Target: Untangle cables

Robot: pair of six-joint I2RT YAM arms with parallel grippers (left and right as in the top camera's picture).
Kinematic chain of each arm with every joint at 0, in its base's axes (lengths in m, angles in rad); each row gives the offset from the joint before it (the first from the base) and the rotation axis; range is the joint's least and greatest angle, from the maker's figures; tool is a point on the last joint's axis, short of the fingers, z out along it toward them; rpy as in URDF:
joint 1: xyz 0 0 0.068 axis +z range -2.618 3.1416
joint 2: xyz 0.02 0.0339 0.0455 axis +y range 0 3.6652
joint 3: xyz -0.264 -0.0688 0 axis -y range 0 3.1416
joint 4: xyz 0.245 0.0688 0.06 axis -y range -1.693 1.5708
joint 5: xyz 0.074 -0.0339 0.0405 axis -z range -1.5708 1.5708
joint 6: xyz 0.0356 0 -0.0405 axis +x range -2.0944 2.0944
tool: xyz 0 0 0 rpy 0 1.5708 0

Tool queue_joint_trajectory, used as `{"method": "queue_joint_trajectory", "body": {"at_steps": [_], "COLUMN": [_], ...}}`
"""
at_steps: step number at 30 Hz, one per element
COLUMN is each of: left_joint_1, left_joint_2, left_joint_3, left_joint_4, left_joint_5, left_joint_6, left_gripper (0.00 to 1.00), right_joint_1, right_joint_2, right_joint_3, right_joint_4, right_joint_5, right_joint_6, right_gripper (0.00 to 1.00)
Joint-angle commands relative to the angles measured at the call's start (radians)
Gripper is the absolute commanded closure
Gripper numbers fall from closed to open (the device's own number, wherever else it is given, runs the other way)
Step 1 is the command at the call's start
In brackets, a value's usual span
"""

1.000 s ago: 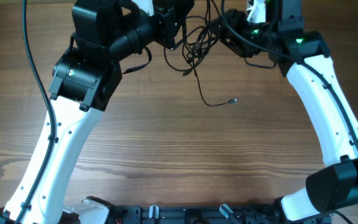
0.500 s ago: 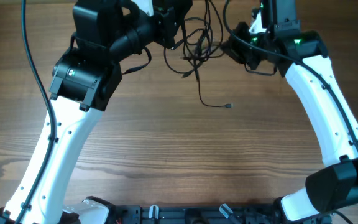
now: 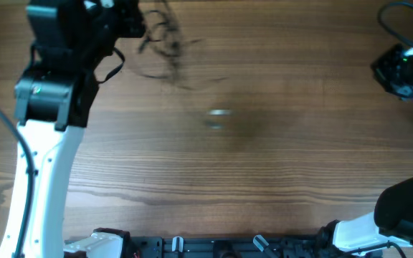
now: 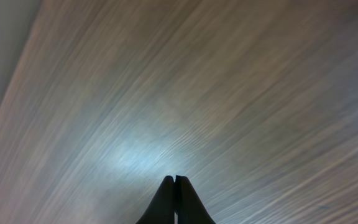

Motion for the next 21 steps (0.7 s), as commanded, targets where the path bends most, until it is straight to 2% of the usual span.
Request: {"method": "queue_joint_trajectory", "body": {"at_steps": [1, 6, 7, 8, 9, 10, 13, 16, 19, 21], "left_joint_1": [0.037, 0.036, 0.036, 0.035, 0.035, 0.035, 0.025, -0.029, -0.098, -0.134], "left_joint_2": [-0.065, -0.07, -0.07, -0.07, -0.07, -0.07, -0.061, -0.046, -0.026, -0.005], "left_joint_3": [0.012, 0.012, 0.012, 0.012, 0.012, 0.012, 0.012, 0.012, 0.012, 0.012], "left_joint_4": [-0.008, -0.039, -0.037, -0.038, -0.039, -0.039, -0.044, -0.045, -0.029, -0.015], "left_joint_5": [-0.024, 0.026, 0.043, 0.064, 0.115, 0.151, 0.237, 0.24, 0.239, 0.24], "left_joint_6": [0.03, 0.028, 0.028, 0.028, 0.028, 0.028, 0.024, 0.021, 0.021, 0.021], "left_gripper": [0.96, 0.96, 0.96, 0.96, 0.96, 0.96, 0.96, 0.96, 0.96, 0.96], "right_joint_1": [-0.053, -0.033, -0.027, -0.019, -0.018, -0.018, -0.018, 0.006, 0.076, 0.137], "right_joint_2": [0.015, 0.015, 0.015, 0.015, 0.015, 0.015, 0.015, 0.015, 0.015, 0.015], "right_joint_3": [-0.003, -0.003, -0.003, -0.003, -0.003, -0.003, -0.003, -0.003, -0.003, -0.003], "right_joint_4": [-0.008, 0.0, 0.01, 0.02, 0.027, 0.028, -0.013, -0.151, -0.271, -0.319], "right_joint_5": [0.028, -0.066, -0.099, -0.172, -0.296, -0.366, -0.677, -0.927, -1.028, -1.056], "right_joint_6": [-0.03, -0.106, -0.145, -0.222, -0.336, -0.396, -0.675, -1.015, -1.297, -1.418], "right_gripper": [0.96, 0.94, 0.87, 0.52, 0.34, 0.29, 0.25, 0.24, 0.22, 0.21]}}
